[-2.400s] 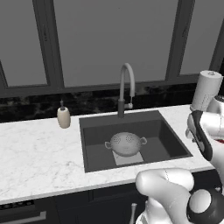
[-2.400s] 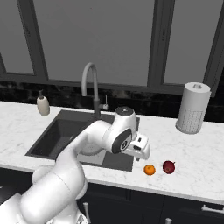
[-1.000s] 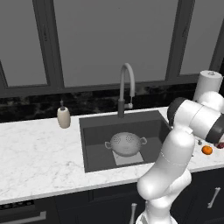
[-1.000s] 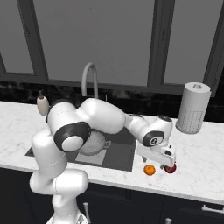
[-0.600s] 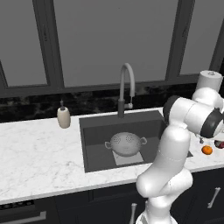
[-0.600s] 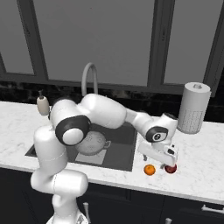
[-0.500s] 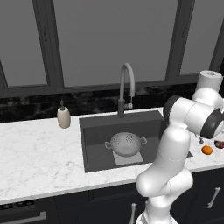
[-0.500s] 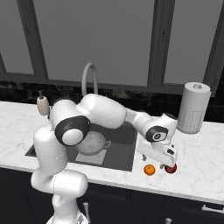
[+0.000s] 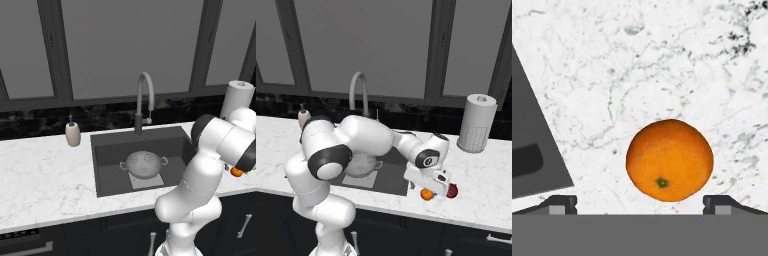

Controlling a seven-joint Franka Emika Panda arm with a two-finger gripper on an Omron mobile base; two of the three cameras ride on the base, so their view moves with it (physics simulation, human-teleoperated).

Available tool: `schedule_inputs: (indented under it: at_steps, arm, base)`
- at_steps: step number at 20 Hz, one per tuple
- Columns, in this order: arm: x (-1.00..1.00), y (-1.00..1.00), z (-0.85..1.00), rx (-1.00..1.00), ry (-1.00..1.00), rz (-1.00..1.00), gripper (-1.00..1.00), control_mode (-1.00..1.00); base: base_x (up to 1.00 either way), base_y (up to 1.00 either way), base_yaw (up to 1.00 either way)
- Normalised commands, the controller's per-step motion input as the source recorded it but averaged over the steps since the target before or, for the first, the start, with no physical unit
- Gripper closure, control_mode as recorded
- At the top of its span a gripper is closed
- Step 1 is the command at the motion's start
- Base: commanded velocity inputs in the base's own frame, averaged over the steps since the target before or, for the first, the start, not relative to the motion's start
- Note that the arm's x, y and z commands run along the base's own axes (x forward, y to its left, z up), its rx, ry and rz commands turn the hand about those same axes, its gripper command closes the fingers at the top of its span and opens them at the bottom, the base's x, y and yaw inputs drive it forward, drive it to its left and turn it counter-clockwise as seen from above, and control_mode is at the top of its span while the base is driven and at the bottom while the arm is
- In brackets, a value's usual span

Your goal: Put the colander in the sink, put the tangerine, pear in the colander, and turn on the sink faucet and pour water over the colander.

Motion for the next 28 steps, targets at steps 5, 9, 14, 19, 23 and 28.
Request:
schedule_inputs:
  at_steps: [5, 9, 14, 19, 23, 28]
  arm:
    - [-0.06, 0.01, 0.0, -0.01, -0.04, 0.0, -1.0, -1.0]
    - [0.07, -0.02, 0.0, 0.0, -0.02, 0.0, -1.0, -1.0]
    - [0.17, -0.09, 0.0, 0.0, 0.0, 0.0, -1.0, -1.0]
    - [0.03, -0.16, 0.0, 0.0, 0.0, 0.0, -1.0, -1.0]
    - [0.0, -0.21, 0.0, 0.0, 0.0, 0.0, -1.0, -1.0]
    - [0.0, -0.08, 0.0, 0.0, 0.0, 0.0, -1.0, -1.0]
  base:
    - [0.0, 0.0, 0.0]
    - [0.0, 0.0, 0.0]
    - [0.0, 0.0, 0.0]
    - [0.0, 0.0, 0.0]
    - [0.0, 0.0, 0.0]
    - [0.0, 0.0, 0.0]
